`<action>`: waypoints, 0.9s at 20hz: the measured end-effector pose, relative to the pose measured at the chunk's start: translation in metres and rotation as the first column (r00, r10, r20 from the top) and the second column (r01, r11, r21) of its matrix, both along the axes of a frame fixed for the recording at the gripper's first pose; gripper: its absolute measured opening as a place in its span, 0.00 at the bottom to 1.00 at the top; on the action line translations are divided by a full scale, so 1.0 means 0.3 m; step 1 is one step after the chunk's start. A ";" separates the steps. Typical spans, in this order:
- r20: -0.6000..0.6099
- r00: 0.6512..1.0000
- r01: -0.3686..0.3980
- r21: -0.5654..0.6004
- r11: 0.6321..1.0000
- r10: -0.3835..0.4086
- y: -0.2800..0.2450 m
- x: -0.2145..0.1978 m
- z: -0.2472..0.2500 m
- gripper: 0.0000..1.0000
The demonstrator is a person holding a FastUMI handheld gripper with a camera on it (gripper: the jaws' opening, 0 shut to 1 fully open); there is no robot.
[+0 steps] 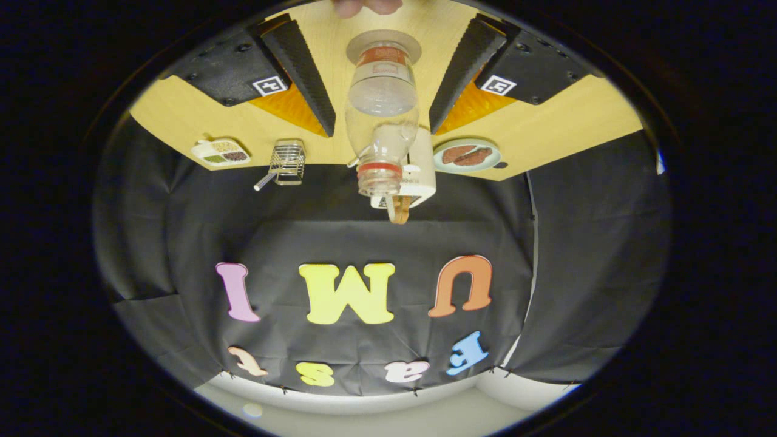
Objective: Take the bottle from table, then pour the juice into the cup, finally place the bottle on the coaster
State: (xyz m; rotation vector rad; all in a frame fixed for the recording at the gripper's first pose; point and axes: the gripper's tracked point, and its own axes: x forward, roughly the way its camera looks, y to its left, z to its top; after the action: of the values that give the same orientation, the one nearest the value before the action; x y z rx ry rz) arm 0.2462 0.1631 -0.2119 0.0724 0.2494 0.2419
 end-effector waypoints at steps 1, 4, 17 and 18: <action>0.020 1.000 0.001 0.009 1.000 -0.001 0.001 -0.016 0.044 1.00; 0.094 0.995 0.013 0.009 1.000 -0.013 -0.014 -0.080 0.189 1.00; 0.188 0.974 0.133 -0.025 0.991 -0.126 -0.179 -0.578 0.570 1.00; 0.187 0.974 0.133 -0.017 0.991 -0.128 -0.187 -0.618 0.572 1.00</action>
State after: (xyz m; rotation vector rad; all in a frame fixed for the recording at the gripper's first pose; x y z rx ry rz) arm 0.0609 0.1070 -0.0404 0.0368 0.0618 0.1132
